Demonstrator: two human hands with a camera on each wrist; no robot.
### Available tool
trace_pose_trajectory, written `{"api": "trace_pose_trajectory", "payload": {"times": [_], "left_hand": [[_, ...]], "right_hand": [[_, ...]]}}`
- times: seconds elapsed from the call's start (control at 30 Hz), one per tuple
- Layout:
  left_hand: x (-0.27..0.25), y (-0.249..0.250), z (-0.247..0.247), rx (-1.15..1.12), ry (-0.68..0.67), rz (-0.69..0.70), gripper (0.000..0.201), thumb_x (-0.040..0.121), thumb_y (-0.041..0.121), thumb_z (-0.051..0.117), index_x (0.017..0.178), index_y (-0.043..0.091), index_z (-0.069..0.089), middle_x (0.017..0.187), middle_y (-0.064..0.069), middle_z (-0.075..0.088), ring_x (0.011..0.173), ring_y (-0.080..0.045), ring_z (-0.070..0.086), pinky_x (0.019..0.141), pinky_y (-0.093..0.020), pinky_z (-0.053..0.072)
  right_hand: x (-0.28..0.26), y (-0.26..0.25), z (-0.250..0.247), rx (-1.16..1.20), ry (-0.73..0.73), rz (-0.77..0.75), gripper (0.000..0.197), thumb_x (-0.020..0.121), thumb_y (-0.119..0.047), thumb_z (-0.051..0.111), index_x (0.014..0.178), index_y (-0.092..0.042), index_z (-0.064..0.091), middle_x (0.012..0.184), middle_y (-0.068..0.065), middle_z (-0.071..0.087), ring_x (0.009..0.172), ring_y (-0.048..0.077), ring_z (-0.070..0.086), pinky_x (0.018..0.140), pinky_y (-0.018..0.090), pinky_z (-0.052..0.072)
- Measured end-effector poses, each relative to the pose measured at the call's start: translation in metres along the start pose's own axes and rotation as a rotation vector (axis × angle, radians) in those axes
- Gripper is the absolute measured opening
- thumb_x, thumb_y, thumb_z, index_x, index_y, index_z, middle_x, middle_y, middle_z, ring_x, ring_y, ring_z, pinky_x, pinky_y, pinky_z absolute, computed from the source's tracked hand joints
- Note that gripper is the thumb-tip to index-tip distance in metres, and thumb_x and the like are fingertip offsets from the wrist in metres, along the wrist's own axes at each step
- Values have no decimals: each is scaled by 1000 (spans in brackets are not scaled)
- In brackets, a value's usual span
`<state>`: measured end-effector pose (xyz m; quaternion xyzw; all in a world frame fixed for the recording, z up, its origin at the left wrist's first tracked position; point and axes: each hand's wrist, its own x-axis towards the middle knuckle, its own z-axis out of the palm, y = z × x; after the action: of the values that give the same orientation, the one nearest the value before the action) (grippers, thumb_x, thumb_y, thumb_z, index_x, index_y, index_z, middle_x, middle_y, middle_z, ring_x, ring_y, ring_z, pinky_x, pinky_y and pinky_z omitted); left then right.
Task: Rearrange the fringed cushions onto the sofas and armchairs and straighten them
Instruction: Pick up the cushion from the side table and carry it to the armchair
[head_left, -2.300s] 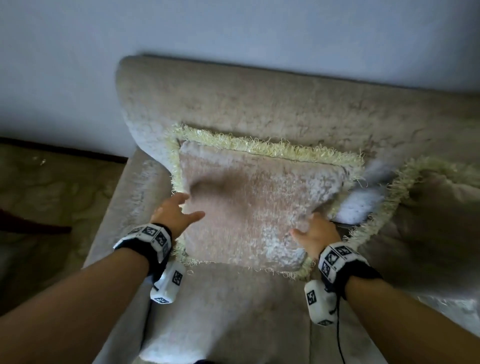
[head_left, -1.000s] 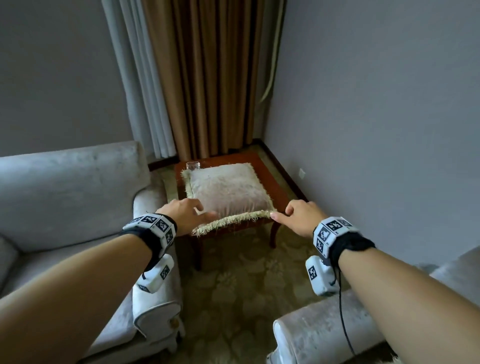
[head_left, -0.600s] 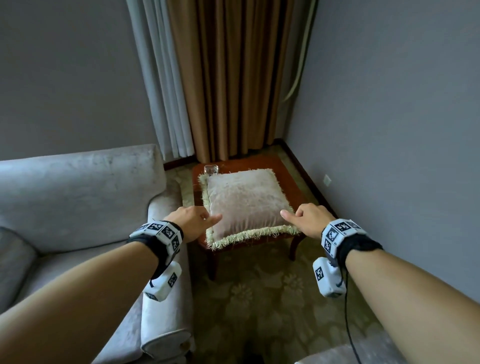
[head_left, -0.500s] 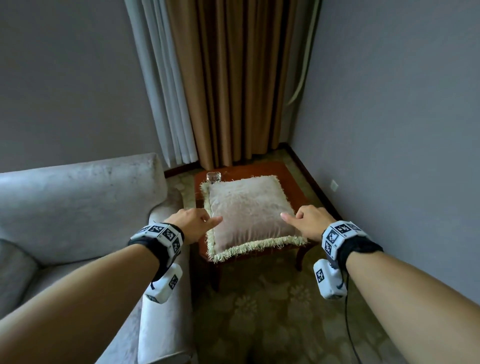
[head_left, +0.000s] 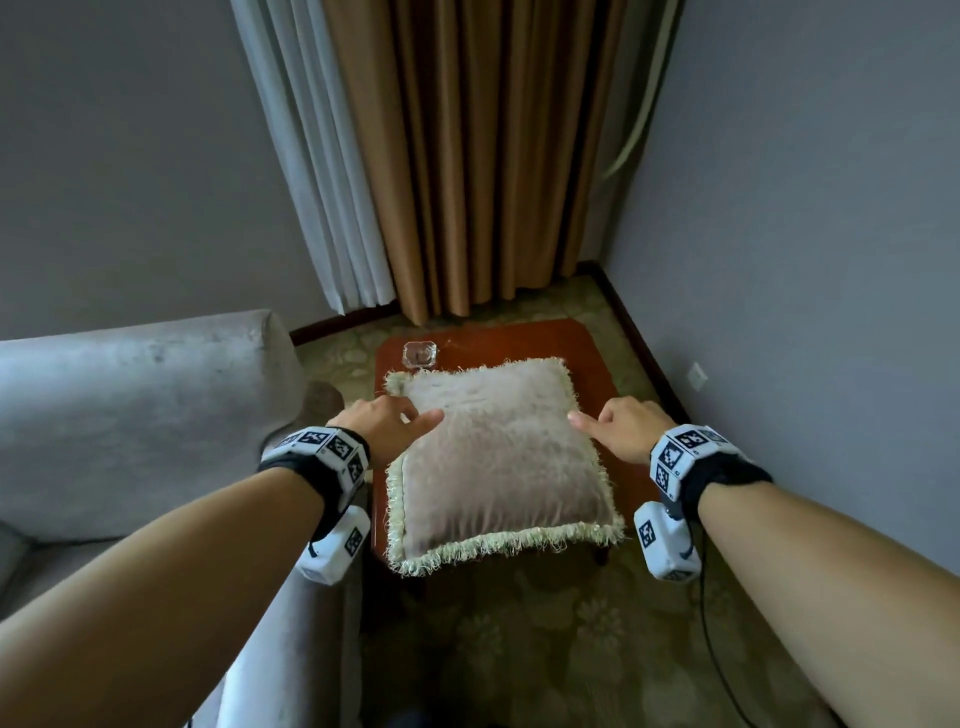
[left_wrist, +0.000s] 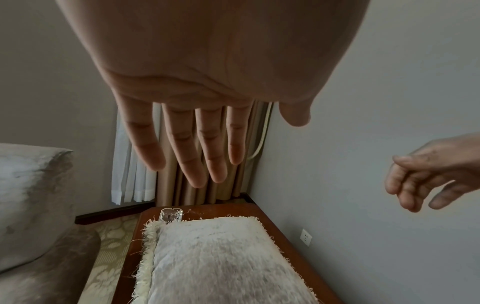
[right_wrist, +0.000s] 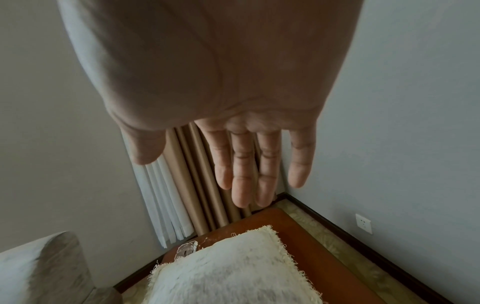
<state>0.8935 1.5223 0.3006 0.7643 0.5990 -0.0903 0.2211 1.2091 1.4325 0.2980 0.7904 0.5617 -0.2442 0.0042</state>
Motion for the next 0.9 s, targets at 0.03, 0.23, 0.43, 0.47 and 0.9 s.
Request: {"api": "trace_pose_trajectory", "payload": {"times": [0.03,0.23,0.43,0.47,0.9], "left_hand": [[12,0,1,-7,-13,-4,67,82,88,27,108,39,64,103,1,68,98,-22,63,90,-41,54],[99,-16,9,-42,-107,-48,71,80,89,27,111,38,64,99,2,69,94,-21,67,91,-42,55],[207,-39,22,-129,-177,-112,68,86,83,33,121,32,62,125,-3,67,107,-24,64,96,-39,52],[222,-43,27,-146,-203,-124,69,85,84,34,120,32,62,128,-4,66,108,-25,64,97,-40,52],[336,-51,99,-231,-379,-291,78,82,83,45,136,27,53,141,-3,61,125,-25,59,104,-40,47]], "right_hand": [[12,-2,-4,-7,-16,-3,82,93,-74,36,107,0,69,96,14,73,79,25,64,69,34,46],[97,-16,-13,-65,-56,-23,67,93,-73,36,83,-10,56,79,14,64,74,27,63,65,35,44],[200,-22,-6,-46,-135,45,66,92,-74,37,81,-12,54,77,7,58,70,23,55,68,36,46],[215,-23,-3,-41,-143,50,65,92,-74,37,81,-12,53,77,6,56,70,22,53,64,35,43],[352,17,67,42,-347,180,66,85,-82,38,69,-18,39,58,-4,37,50,15,36,54,31,32]]}}
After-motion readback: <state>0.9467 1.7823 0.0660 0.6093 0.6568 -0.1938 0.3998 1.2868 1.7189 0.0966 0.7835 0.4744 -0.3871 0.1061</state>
